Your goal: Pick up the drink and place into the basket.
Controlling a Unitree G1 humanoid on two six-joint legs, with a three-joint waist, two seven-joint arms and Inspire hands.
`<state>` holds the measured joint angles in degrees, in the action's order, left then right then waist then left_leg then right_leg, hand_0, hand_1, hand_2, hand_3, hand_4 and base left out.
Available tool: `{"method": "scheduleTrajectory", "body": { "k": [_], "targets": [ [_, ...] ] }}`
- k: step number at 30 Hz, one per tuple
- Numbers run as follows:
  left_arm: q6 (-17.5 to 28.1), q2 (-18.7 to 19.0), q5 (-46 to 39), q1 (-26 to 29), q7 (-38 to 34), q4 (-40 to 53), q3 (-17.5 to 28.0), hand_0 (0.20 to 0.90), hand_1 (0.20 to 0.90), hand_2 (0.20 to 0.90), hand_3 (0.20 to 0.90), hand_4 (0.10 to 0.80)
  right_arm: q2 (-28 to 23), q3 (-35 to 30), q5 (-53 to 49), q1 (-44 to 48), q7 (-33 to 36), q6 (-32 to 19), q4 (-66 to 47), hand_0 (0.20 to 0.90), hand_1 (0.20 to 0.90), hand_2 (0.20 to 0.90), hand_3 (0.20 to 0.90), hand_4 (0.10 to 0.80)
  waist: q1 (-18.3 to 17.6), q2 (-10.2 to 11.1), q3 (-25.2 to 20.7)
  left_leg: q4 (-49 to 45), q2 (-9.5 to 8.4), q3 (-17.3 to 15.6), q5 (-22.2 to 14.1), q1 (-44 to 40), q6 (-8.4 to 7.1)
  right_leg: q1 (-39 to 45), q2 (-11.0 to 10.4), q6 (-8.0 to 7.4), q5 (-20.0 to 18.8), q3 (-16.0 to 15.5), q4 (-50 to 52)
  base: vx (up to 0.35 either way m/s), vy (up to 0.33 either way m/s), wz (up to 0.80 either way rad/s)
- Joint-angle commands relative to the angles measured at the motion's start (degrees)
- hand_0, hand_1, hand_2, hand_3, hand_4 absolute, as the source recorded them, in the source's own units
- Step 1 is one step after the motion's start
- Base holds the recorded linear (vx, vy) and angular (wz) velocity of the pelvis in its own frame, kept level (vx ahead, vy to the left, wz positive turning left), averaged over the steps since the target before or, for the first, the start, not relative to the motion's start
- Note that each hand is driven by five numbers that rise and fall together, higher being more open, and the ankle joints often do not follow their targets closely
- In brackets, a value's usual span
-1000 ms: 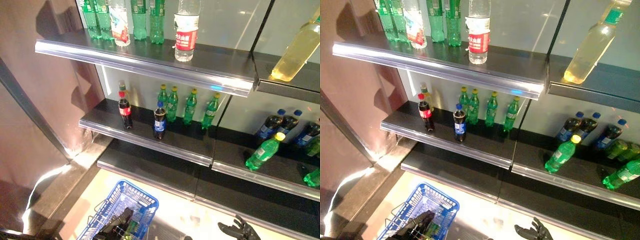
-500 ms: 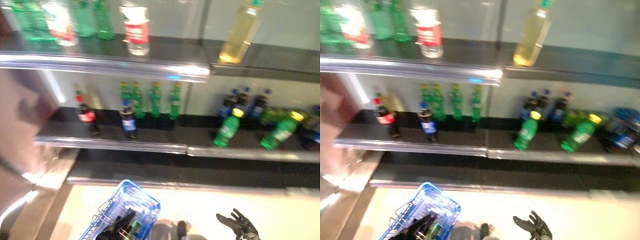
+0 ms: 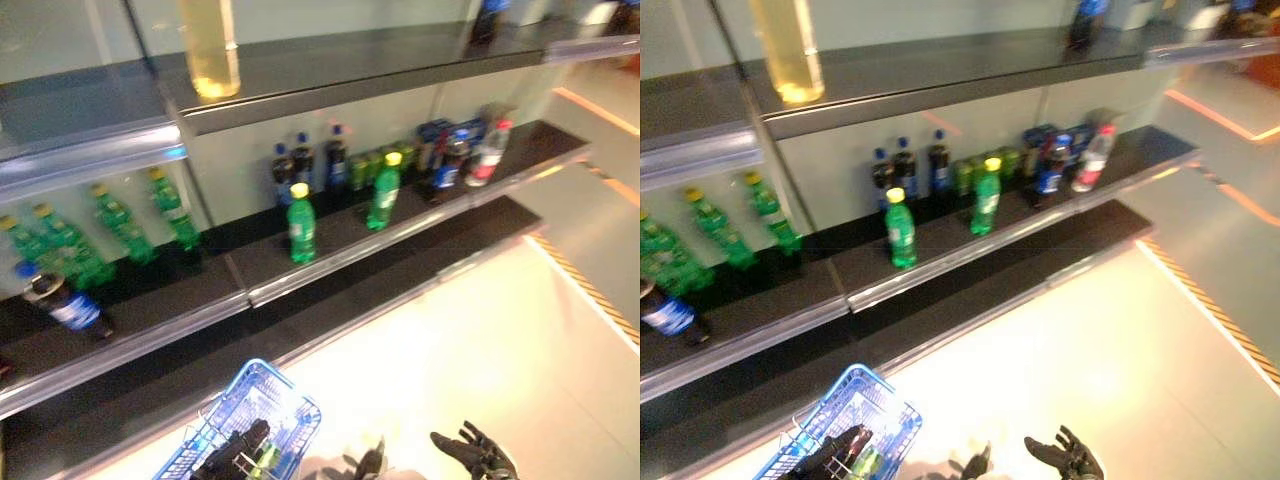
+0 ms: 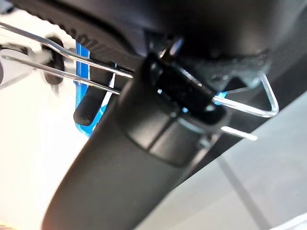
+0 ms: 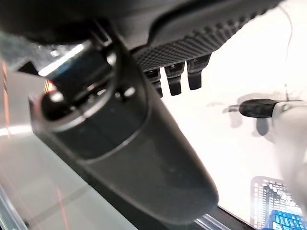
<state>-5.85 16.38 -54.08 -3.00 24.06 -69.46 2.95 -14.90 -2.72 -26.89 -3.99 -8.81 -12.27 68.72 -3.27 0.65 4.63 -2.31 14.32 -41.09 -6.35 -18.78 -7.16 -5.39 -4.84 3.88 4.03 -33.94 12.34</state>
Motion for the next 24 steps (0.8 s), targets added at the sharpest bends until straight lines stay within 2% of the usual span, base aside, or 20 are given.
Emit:
{"method": "scheduleTrajectory", "body": {
  "k": [1,5,6,8,9,10,11,12,14,16,18,19,21,22,24],
  "targets": [
    [-1.4,0.0,0.7,6.0,7.7,7.0,0.7,0.3,0.3,0.3,0.2,0.1,-1.4,-1.0,-1.4,2.9,0.9,-2.4,1.3,0.9,0.9,0.9,0.9,0.8,-2.6,1.5,0.1,1.9,-3.04,4.6,9.1,9.4,1.42,11.0,-3.5,-11.05,-5.6,6.5,-11.4,0.145,-0.391,-0.92],
    [-2.2,-0.8,-0.9,7.1,6.4,9.2,-0.9,0.3,0.3,0.3,0.2,0.1,-1.9,-0.5,-2.1,3.0,1.2,-2.2,0.2,0.9,0.9,0.9,0.9,0.8,-4.0,1.3,0.4,-3.2,-0.51,7.2,11.0,10.2,-0.18,10.2,-1.1,-8.41,-3.5,9.4,-10.3,0.116,-0.343,-0.35],
    [-2.2,-1.1,-1.2,7.4,6.1,9.4,-1.3,0.3,0.3,0.3,0.2,0.1,-2.1,-0.2,-2.3,3.3,1.6,-2.0,-0.4,0.9,0.9,0.9,0.9,0.8,-4.1,1.3,0.5,-6.6,0.67,9.1,12.4,11.1,-1.16,10.1,-0.2,-7.42,-2.9,10.5,-10.1,0.09,-0.276,-0.38],
    [-2.6,-1.6,-1.6,7.8,5.4,10.3,-2.4,0.3,0.3,0.3,0.2,0.1,-2.6,0.5,-3.9,3.8,2.6,-1.4,-1.5,0.9,0.9,0.9,0.9,0.8,-3.9,1.6,0.9,-12.4,1.94,12.7,13.7,13.7,-1.86,10.2,0.8,-6.2,-2.3,12.7,-9.9,0.091,-0.263,-0.48],
    [-3.1,-1.9,-1.9,7.8,4.7,11.3,-2.9,0.3,0.3,0.3,0.2,0.1,-2.8,0.7,-4.7,4.1,3.0,-1.2,-2.0,0.9,0.9,0.9,0.9,0.8,-3.6,1.7,1.2,-15.3,1.36,16.2,13.3,15.5,-1.52,10.2,1.2,-5.7,-2.1,14.4,-9.7,0.026,-0.238,-0.69],
    [-2.8,-2.4,-2.7,7.6,3.7,12.1,-3.4,0.3,0.3,0.3,0.2,0.1,-2.9,0.9,-5.1,4.6,3.1,-1.0,-2.3,0.9,0.9,0.9,0.9,0.8,-2.9,2.0,1.4,-16.6,-1.25,19.4,12.8,17.9,0.53,9.4,1.2,-5.16,-2.7,15.8,-9.2,0.022,-0.168,-0.96],
    [-1.8,-2.9,-3.4,7.1,3.1,12.4,-4.1,0.3,0.3,0.3,0.2,0.1,-2.9,1.2,-5.2,5.0,3.0,-1.1,-2.5,0.9,0.9,0.9,0.9,0.8,-2.3,2.0,1.5,-16.8,-4.47,22.6,10.2,19.2,2.02,9.0,1.2,-5.36,-2.6,17.6,-8.6,0.097,-0.102,-1.15],
    [0.0,-3.8,-5.9,5.3,3.0,12.8,-4.9,0.3,0.3,0.3,0.2,0.1,-3.0,1.4,-3.2,5.7,1.6,-1.7,-1.9,0.9,0.9,0.9,0.9,0.8,-1.4,1.0,1.6,-12.5,-10.0,26.8,6.8,19.1,4.08,8.4,2.4,-6.23,-2.5,21.8,-8.3,0.167,-0.046,-1.06],
    [0.1,-4.1,-7.2,4.6,2.5,13.6,-5.3,0.3,0.3,0.3,0.2,0.1,-3.3,1.6,-2.5,6.0,1.1,-1.8,-1.6,0.9,0.9,0.9,0.9,0.8,-0.9,0.6,1.5,-7.0,-11.55,29.4,7.1,18.9,4.27,8.8,3.5,-6.77,-2.8,25.2,-9.5,0.191,0.021,-1.66],
    [0.9,-4.9,-7.9,4.1,2.6,13.0,-5.1,0.3,0.3,0.3,0.2,0.1,-3.6,2.4,-2.2,6.2,1.1,-2.0,-1.0,0.9,0.9,0.9,0.9,0.8,0.7,-0.1,2.0,-1.8,-16.35,34.8,6.7,20.4,4.34,10.3,5.0,-7.25,-2.9,29.3,-11.0,0.202,0.049,-1.5],
    [1.1,-5.2,-7.9,3.2,3.7,12.0,-4.6,0.3,0.3,0.3,0.2,0.1,-4.1,3.1,-1.6,6.4,1.3,-2.0,-0.4,0.9,0.9,0.9,0.9,0.8,2.1,-0.7,2.2,0.8,-18.57,38.1,8.8,22.8,4.09,11.8,6.5,-7.34,-2.8,32.6,-12.0,0.191,0.056,-1.22],
    [0.9,-5.2,-7.8,3.1,4.0,11.8,-4.5,0.3,0.3,0.3,0.2,0.1,-4.2,3.2,-1.5,6.4,1.4,-2.0,-0.3,0.9,0.9,0.9,0.9,0.8,2.4,-0.7,2.3,1.2,-18.88,38.5,9.3,23.1,4.05,12.2,6.7,-7.35,-2.7,33.2,-12.1,0.198,0.065,-1.34],
    [0.6,-5.0,-7.3,1.9,6.3,10.2,-4.0,0.3,0.3,0.3,0.2,0.1,-4.8,3.4,-0.9,6.2,1.1,-1.9,0.0,0.9,0.9,0.9,0.9,0.8,4.0,-1.1,2.2,1.3,-20.56,40.3,11.6,26.9,4.16,15.1,8.4,-6.93,-1.4,37.0,-12.0,0.229,0.09,-1.4],
    [0.8,-5.0,-7.5,1.8,6.4,10.0,-4.0,0.3,0.3,0.3,0.2,0.1,-4.8,3.5,-0.9,6.2,1.1,-1.8,0.0,0.9,0.9,0.9,0.9,0.8,4.1,-1.0,2.2,1.3,-20.7,40.4,11.6,26.9,4.31,15.3,8.4,-6.94,-1.1,37.3,-11.9,0.285,0.12,-1.43],
    [0.3,-4.6,-6.5,2.0,7.0,7.5,-2.9,0.3,0.3,0.3,0.2,0.1,-4.6,2.6,-0.2,5.8,2.1,-1.2,1.0,0.9,0.9,0.9,0.9,0.8,3.8,-0.8,1.2,2.3,-20.89,38.6,11.2,25.7,5.62,16.4,8.8,-7.54,-0.9,38.1,-10.8,0.229,0.112,-1.29]
  ]
}}
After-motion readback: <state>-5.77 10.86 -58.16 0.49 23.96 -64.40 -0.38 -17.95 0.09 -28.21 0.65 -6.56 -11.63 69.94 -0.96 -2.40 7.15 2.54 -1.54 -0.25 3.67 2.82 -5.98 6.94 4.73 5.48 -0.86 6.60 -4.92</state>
